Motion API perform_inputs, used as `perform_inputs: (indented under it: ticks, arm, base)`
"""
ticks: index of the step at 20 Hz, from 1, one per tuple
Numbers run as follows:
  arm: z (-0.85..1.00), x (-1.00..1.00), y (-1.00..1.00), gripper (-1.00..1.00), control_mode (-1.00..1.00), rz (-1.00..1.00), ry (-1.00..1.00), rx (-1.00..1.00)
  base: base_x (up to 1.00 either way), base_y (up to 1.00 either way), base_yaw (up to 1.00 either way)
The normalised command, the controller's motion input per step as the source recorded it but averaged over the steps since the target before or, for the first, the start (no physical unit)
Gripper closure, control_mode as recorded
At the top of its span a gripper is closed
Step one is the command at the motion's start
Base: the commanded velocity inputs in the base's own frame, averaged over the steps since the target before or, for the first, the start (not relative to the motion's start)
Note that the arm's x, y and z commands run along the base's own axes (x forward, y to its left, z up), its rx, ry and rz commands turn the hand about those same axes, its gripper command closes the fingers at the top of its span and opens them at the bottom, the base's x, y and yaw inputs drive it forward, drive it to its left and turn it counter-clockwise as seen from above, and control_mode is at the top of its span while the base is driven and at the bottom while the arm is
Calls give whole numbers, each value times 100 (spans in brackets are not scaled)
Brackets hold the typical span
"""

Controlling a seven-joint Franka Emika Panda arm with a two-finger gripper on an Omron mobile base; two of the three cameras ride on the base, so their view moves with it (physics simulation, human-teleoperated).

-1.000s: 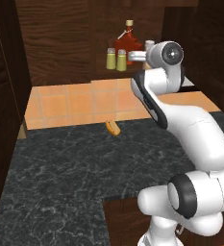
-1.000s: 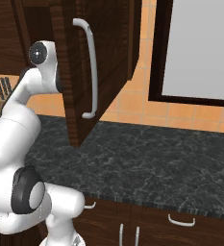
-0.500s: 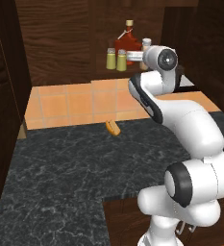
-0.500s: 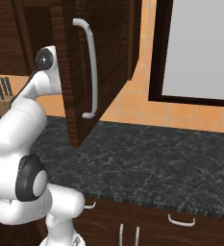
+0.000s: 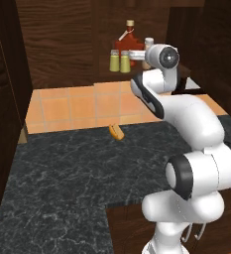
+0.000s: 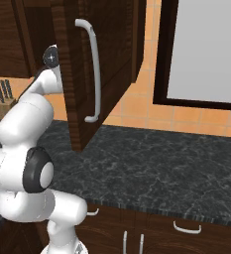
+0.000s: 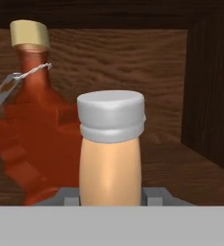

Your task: Put the shaker and condiment bottle from the counter next to their counterparts in the cabinet.

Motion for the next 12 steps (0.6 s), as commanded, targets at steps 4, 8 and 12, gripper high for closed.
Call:
perform_inputs:
  ticks: [4, 8, 12]
  arm:
    - [-3, 2, 0, -100, -100, 0, 0, 0]
    - [0, -13, 1, -100, -100, 0, 0, 0]
    - [0, -36, 11, -100, -100, 1, 0, 0]
  base:
    - [0, 0, 0]
    - [0, 0, 0]
    - [0, 0, 0]
